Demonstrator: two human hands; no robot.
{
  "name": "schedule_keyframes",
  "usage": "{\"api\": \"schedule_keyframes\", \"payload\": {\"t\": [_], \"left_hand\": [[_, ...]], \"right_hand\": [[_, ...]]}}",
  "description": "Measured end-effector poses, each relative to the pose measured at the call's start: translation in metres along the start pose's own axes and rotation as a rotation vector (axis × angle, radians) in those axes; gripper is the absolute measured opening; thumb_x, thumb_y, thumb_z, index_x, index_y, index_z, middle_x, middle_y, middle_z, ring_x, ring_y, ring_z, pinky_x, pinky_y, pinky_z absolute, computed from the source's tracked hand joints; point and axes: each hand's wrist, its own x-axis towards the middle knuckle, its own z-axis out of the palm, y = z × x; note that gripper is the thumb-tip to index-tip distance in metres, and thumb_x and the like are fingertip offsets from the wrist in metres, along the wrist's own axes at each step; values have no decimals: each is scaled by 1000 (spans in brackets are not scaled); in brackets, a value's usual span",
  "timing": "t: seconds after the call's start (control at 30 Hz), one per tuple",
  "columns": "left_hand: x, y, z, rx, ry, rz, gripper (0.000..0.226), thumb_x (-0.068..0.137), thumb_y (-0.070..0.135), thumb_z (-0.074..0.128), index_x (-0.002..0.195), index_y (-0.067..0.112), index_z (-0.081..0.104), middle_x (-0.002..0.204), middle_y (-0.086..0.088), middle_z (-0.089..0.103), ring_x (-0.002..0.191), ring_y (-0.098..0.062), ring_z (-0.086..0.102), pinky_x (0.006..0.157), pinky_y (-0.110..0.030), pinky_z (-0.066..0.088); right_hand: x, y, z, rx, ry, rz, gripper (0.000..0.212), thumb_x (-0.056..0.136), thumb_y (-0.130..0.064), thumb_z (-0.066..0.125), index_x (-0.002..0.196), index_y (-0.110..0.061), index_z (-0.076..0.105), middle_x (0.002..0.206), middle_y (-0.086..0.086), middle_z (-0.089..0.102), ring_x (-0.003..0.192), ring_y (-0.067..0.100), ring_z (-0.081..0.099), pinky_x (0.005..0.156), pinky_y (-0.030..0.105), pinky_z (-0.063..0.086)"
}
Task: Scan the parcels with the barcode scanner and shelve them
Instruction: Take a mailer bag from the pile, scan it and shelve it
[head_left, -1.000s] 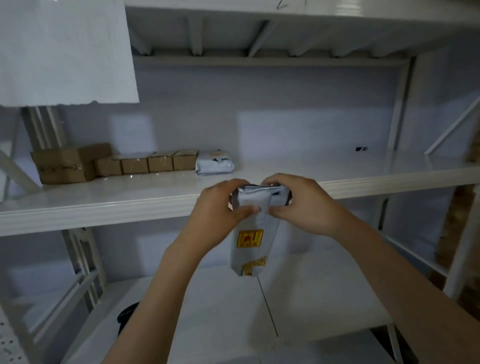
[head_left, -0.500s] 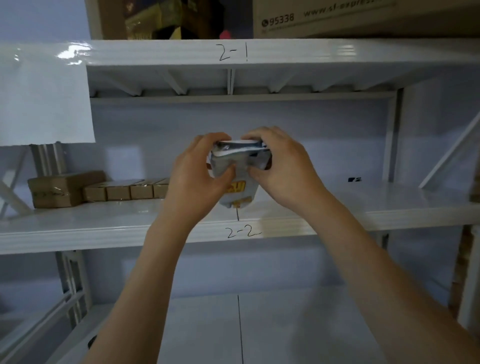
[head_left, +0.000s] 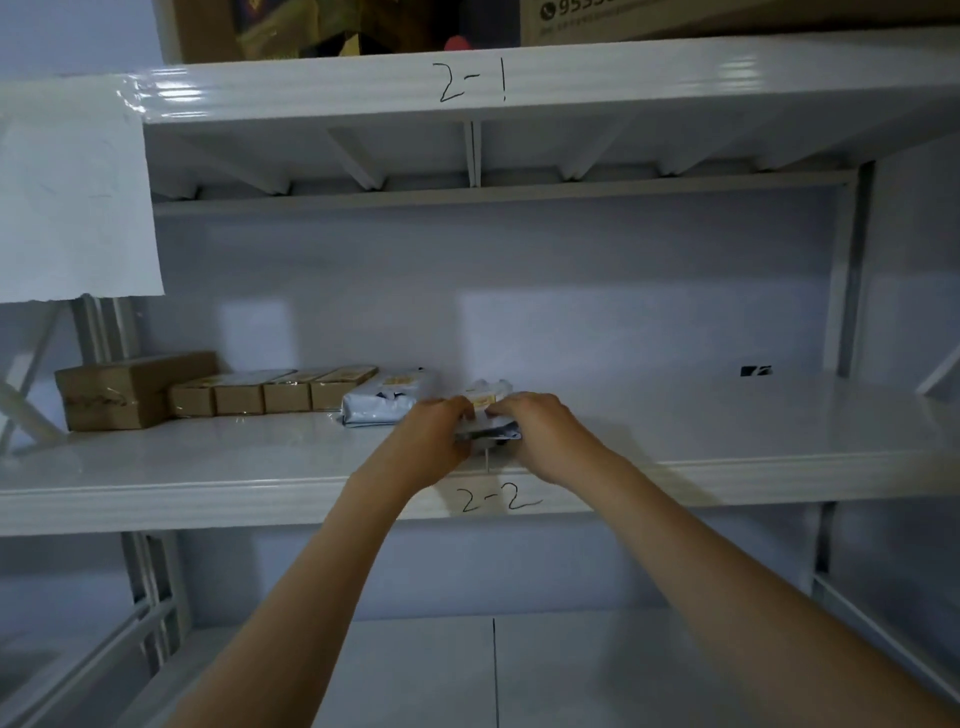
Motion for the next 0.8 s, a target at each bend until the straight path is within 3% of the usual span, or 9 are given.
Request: {"api": "schedule_keyframes", "payload": {"t": [0.1, 0.17, 0.2, 0.27, 0.33, 0.47, 0.63, 0.8], "left_hand": [[25, -12, 3, 147, -244, -26, 39, 95, 24, 52, 133, 18, 53, 124, -13, 58, 104, -28, 59, 86, -33, 48], [41, -21, 7, 215, -324, -19, 34, 96, 20, 43, 128, 15, 52, 124, -15, 56, 104, -29, 57, 85, -35, 47], [49, -25, 9, 248, -343, -23, 32, 96, 17, 41, 126, 14, 51, 125, -16, 54, 108, -30, 54, 91, -38, 45], [62, -31, 11, 321, -376, -40, 37, 95, 11, 38, 130, 13, 49, 129, -16, 50, 124, -31, 44, 111, -50, 28], [75, -37, 13, 368, -418, -55, 42, 94, 7, 37, 135, 12, 46, 134, -15, 48, 133, -30, 35, 116, -57, 14], [100, -57, 17, 364, -466, -57, 41, 94, 8, 39, 134, 13, 48, 130, -14, 52, 126, -31, 44, 114, -56, 19], [113, -76, 21, 437, -423, -76, 39, 95, 12, 40, 133, 12, 50, 129, -12, 56, 126, -30, 46, 116, -59, 7], [109, -79, 22, 425, -381, -79, 39, 94, 8, 38, 131, 9, 50, 126, -13, 57, 126, -30, 46, 119, -55, 6]], "right_hand": [[30, -1, 7, -97, -223, 100, 47, 95, -18, 57, 142, -20, 51, 143, 12, 49, 121, 30, 55, 99, 27, 45], [47, -4, 7, -102, -306, 110, 48, 97, -27, 55, 143, -17, 49, 146, 11, 48, 126, 29, 51, 104, 28, 40], [55, -4, 8, -118, -332, 113, 47, 98, -30, 54, 143, -16, 49, 147, 9, 47, 128, 28, 50, 104, 27, 38], [73, -4, 14, -149, -376, 129, 48, 99, -31, 51, 144, -15, 47, 147, 8, 47, 129, 26, 49, 103, 27, 37], [89, -2, 22, -174, -406, 147, 52, 99, -32, 51, 147, -16, 42, 148, 6, 46, 130, 26, 48, 104, 27, 37], [116, 3, 35, -210, -430, 156, 65, 97, -34, 54, 154, -16, 29, 153, 7, 40, 133, 27, 45, 103, 25, 36], [135, 2, 45, -224, -444, 147, 73, 94, -32, 57, 157, -18, 22, 153, 8, 38, 134, 26, 44, 98, 24, 38], [147, 0, 52, -174, -431, 135, 76, 90, -37, 63, 155, -18, 28, 154, 5, 40, 135, 23, 45, 102, 22, 36]]}}
